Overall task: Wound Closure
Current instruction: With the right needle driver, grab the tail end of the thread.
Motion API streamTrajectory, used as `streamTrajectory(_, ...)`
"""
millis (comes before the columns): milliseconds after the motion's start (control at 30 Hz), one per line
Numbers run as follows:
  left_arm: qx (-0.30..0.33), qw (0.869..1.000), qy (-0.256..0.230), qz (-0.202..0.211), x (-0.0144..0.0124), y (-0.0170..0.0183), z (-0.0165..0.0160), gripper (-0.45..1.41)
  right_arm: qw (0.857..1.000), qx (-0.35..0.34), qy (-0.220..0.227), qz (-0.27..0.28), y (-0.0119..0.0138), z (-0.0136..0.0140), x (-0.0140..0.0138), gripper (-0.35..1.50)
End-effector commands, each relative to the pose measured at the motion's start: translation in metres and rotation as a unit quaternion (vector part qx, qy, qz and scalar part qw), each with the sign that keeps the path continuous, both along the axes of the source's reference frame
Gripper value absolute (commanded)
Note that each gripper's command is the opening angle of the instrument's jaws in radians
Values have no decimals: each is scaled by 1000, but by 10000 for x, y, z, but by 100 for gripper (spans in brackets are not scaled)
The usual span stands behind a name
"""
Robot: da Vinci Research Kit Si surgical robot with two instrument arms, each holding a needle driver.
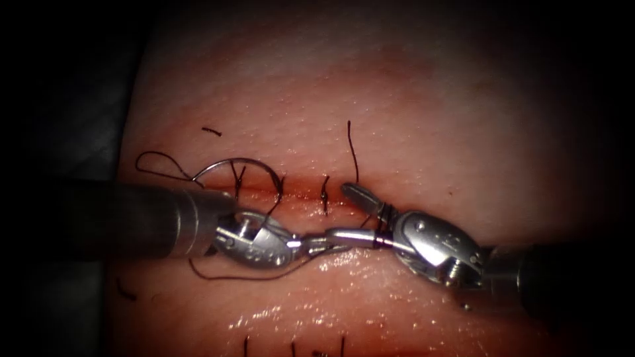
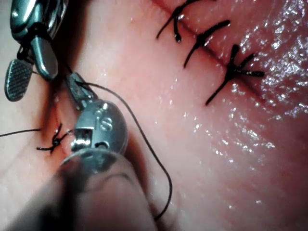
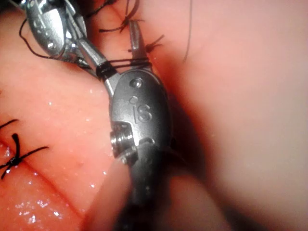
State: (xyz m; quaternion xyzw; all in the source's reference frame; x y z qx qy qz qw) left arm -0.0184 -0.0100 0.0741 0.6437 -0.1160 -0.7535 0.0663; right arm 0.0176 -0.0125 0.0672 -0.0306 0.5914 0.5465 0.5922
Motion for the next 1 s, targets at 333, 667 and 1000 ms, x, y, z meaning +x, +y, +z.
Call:
streamTrajectory(333,7,1000,0,-4,-12,6,-11,-45,997,45,-55,34,12,1,5,113)
streamTrajectory(667,27,1000,-4,-12,-19,42,-24,-45,990,58,-105,77,27,13,-11,106)
streamTrajectory(1000,30,999,-1,-20,-30,60,-7,-45,986,101,-98,93,44,26,-4,94)
